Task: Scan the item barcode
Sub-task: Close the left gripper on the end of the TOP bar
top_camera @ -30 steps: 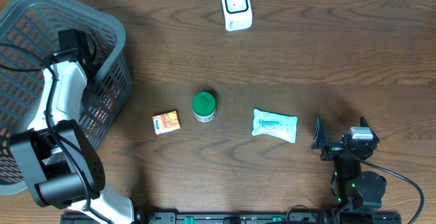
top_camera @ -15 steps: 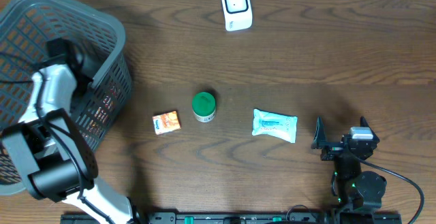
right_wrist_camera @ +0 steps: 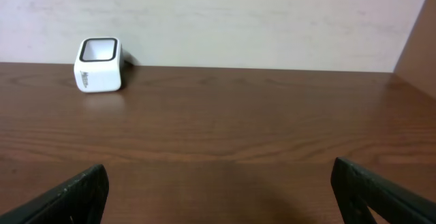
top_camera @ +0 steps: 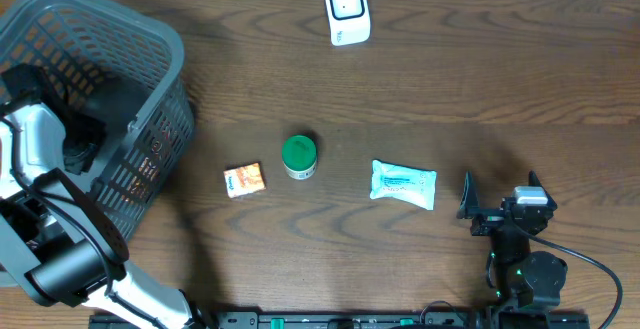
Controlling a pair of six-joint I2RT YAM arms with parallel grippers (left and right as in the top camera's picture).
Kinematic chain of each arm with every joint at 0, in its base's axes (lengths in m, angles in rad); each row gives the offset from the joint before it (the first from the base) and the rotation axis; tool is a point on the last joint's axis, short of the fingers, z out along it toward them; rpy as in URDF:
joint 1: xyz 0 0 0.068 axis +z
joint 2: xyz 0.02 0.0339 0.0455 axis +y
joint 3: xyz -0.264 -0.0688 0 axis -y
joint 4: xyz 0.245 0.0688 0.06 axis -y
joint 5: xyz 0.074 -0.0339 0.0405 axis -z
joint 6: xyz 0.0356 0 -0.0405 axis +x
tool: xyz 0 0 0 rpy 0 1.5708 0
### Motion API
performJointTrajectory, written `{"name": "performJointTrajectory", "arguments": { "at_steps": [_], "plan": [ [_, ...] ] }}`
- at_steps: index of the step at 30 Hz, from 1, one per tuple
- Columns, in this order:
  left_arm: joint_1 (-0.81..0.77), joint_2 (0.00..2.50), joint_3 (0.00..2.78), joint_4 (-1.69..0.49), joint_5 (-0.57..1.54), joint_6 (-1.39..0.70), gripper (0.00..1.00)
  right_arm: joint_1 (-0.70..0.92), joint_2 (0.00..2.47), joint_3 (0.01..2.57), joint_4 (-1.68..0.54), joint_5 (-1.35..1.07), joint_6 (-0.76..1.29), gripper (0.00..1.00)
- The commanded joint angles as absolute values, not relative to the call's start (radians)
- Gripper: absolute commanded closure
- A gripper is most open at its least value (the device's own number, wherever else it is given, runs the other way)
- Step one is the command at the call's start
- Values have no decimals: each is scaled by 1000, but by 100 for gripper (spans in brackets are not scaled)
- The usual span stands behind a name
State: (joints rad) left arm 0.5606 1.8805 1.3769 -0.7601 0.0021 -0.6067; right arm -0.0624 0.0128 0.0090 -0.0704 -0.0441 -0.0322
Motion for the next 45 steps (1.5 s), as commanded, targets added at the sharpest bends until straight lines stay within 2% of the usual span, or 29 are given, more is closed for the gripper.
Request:
{"name": "performJointTrajectory", "arguments": {
  "at_steps": [1, 15, 35, 45],
  "plan": [
    [562, 1874, 1398, -728, 19, -601, 51, -71, 10, 6, -72, -35, -15, 1],
    [580, 1874, 1398, -519, 15, -635, 35, -71, 10, 6, -72, -35, -15, 1],
    [764, 1870, 1398, -543, 20, -685, 33, -71, 10, 6, -72, -35, -15, 1],
    [689, 1780, 1398, -533, 121, -459, 31, -71, 10, 6, -72, -35, -15, 1]
  ]
}}
